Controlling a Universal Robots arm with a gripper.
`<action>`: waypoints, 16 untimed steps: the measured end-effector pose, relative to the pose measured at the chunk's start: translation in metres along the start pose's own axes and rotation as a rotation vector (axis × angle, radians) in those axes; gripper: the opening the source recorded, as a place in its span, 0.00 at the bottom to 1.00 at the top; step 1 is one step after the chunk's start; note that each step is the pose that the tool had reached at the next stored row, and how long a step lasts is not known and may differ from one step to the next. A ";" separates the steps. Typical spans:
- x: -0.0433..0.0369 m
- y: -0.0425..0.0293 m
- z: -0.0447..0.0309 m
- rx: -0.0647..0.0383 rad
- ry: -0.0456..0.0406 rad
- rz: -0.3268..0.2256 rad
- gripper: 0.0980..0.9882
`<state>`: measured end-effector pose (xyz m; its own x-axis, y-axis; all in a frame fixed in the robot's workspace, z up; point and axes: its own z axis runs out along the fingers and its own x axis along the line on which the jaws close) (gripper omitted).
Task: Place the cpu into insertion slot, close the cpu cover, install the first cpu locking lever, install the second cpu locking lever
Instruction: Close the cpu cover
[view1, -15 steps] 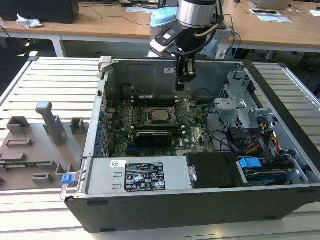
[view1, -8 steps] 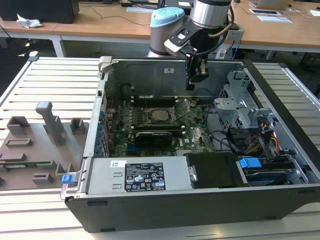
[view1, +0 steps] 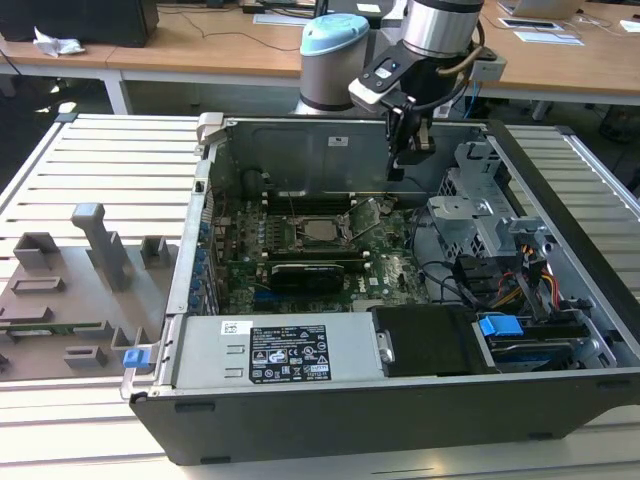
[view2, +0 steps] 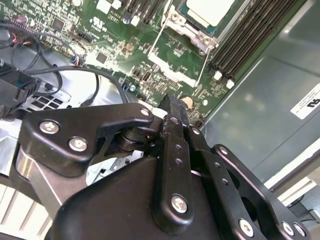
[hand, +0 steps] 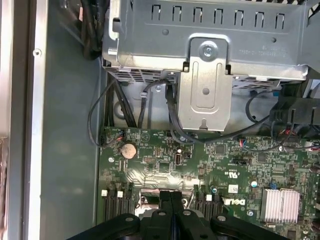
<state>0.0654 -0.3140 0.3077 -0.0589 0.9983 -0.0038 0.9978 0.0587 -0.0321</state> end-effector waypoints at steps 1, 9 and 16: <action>0.0000 0.0004 0.0001 0.000 0.0000 0.000 0.01; -0.0001 0.0050 0.0156 0.001 0.0001 0.000 0.01; -0.0002 0.0068 0.0228 0.001 0.0000 0.000 0.01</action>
<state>0.0715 -0.3139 0.2847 -0.0588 0.9983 -0.0037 0.9977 0.0587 -0.0334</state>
